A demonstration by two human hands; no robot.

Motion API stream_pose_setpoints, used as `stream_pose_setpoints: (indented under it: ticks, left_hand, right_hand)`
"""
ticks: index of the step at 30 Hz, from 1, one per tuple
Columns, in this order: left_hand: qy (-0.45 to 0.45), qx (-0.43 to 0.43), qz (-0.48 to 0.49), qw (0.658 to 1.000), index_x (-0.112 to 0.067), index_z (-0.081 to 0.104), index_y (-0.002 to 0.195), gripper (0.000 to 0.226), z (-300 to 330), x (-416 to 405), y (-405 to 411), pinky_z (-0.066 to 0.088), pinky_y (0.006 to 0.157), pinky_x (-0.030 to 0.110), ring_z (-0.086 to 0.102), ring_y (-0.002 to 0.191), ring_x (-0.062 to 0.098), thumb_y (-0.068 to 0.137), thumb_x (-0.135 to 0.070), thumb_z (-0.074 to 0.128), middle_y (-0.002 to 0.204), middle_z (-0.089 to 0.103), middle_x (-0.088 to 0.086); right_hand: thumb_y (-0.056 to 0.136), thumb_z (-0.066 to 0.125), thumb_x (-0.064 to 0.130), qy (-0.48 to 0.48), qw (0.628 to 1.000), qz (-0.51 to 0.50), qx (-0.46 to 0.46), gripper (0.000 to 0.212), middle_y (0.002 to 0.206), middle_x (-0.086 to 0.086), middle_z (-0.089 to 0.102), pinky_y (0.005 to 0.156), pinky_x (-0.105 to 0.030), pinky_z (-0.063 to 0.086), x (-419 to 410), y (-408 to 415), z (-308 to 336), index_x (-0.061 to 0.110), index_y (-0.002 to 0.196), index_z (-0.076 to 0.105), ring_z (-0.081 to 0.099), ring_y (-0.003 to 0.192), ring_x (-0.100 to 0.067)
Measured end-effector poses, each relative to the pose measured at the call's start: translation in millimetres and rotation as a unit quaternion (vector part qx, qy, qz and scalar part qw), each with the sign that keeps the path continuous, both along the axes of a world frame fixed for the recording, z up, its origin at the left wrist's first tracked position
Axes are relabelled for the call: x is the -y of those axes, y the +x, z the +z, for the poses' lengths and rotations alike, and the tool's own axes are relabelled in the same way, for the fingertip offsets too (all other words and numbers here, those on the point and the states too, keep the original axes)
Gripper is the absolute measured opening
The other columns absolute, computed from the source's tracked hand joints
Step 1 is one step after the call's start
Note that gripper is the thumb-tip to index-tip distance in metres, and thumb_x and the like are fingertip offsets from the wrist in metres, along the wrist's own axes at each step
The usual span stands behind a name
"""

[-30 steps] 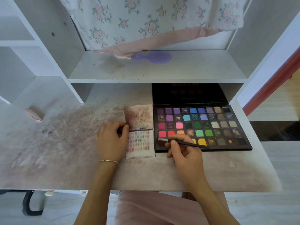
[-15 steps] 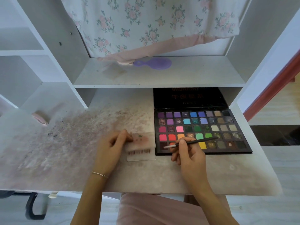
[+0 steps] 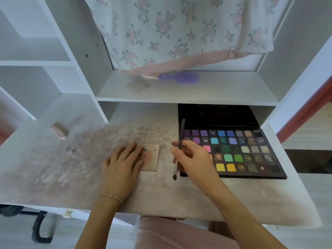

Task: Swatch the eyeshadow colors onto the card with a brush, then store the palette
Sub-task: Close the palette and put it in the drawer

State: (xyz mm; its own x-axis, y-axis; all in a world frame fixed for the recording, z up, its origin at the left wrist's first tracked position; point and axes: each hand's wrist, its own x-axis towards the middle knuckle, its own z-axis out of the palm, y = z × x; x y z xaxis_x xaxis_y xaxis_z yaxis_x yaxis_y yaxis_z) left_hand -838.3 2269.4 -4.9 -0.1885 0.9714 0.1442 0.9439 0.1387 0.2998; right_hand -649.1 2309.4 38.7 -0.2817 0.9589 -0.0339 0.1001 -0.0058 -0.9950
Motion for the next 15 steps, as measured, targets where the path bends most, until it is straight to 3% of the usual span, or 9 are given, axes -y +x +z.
stream_pose_setpoints:
  ticks: [3, 5, 7, 11, 15]
  left_hand:
    - [-0.032, -0.009, 0.033, 0.999, -0.039, 0.040, 0.135, 0.044, -2.5, -8.7, -24.9, 0.020, 0.101, 0.037, 0.027, 0.137, 0.018, 0.093, -0.046, 0.028, 0.149, 0.031, -0.013]
    - [-0.042, -0.009, 0.046, 0.998, -0.044, 0.034, 0.136, 0.039, -4.1, -13.9, -39.1, 0.015, 0.102, 0.035, 0.021, 0.139, 0.015, 0.097, -0.042, 0.031, 0.151, 0.025, -0.015]
    - [-0.049, -0.010, 0.059, 0.997, -0.045, 0.032, 0.137, 0.040, -4.8, -16.9, -48.8, 0.012, 0.102, 0.033, 0.018, 0.140, 0.014, 0.097, -0.041, 0.031, 0.151, 0.024, -0.016]
    - [-0.041, -0.009, 0.080, 0.996, -0.044, 0.032, 0.137, 0.040, -5.3, -20.5, -57.5, 0.010, 0.098, 0.029, 0.018, 0.141, 0.012, 0.097, -0.040, 0.030, 0.152, 0.023, -0.015]
    - [-0.029, 0.000, 0.090, 0.996, -0.042, 0.034, 0.137, 0.040, -5.8, -21.9, -59.8, 0.013, 0.100, 0.030, 0.020, 0.140, 0.012, 0.098, -0.038, 0.031, 0.152, 0.024, -0.010]
  right_hand:
    - [0.086, 0.059, 0.023, 0.030, 0.991, 0.035, 0.125, 0.003, 0.054, 0.008, 0.056, 0.053, -0.020, 0.046, -19.6, -35.3, -3.6, 0.026, 0.084, 0.060, 0.056, 0.053, -0.006]
    - [0.086, 0.057, 0.024, 0.057, 0.976, 0.047, 0.206, 0.006, 0.062, 0.003, 0.057, 0.057, -0.026, 0.042, -32.8, -60.0, -8.3, 0.021, 0.082, 0.061, 0.056, 0.062, -0.014]
    - [0.087, 0.056, 0.024, 0.080, 0.962, 0.047, 0.257, 0.017, 0.074, -0.004, 0.062, 0.060, -0.026, 0.041, -42.2, -80.4, -12.2, 0.012, 0.094, 0.065, 0.058, 0.072, -0.020]
    - [0.089, 0.053, 0.023, 0.114, 0.939, 0.041, 0.321, 0.021, 0.089, -0.011, 0.066, 0.066, -0.030, 0.048, -54.7, -104.9, -17.8, 0.007, 0.097, 0.064, 0.061, 0.082, -0.027]
    - [0.089, 0.053, 0.031, 0.126, 0.938, 0.025, 0.322, 0.033, 0.105, -0.012, 0.064, 0.079, -0.035, 0.050, -58.8, -113.0, -17.8, 0.008, 0.112, 0.059, 0.059, 0.096, -0.028]
